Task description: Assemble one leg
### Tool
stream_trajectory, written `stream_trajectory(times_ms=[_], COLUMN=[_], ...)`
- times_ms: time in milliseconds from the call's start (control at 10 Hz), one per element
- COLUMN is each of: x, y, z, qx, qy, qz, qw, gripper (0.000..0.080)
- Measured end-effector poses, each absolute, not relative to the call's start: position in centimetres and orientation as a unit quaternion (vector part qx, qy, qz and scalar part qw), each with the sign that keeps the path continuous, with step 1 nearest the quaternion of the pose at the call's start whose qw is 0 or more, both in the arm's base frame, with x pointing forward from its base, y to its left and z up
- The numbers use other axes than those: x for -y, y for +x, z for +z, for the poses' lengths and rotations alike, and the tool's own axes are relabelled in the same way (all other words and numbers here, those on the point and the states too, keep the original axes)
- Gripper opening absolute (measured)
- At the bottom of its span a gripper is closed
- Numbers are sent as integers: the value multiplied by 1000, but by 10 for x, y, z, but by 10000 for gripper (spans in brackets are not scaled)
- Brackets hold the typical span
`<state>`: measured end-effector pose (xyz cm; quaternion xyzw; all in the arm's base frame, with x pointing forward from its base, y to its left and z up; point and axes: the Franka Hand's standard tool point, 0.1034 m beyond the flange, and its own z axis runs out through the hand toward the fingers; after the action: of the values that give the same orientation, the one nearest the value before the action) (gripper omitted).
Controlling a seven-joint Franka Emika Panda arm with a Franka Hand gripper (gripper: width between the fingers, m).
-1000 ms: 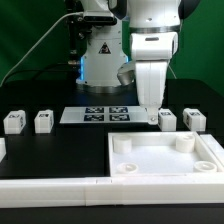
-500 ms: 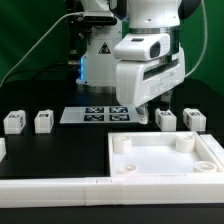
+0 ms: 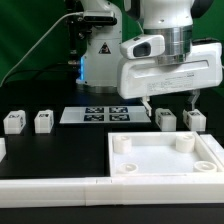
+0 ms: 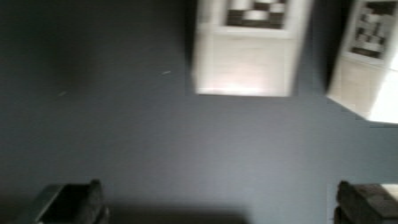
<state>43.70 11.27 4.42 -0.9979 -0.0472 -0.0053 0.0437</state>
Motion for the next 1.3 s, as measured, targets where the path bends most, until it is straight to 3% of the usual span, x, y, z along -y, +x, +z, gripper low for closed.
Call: stream_trajectory(times_ms=[100,700,1100,1300], x=[-119,-172,-170,-164], y=[435,428,428,421], z=[44,44,44,45], qx=[-17,-6,0,17], qy=[-999,-998,-999,-992], qz=[-1,-3,9,121], qw=[48,55,53,37], gripper=[649,649,649,649])
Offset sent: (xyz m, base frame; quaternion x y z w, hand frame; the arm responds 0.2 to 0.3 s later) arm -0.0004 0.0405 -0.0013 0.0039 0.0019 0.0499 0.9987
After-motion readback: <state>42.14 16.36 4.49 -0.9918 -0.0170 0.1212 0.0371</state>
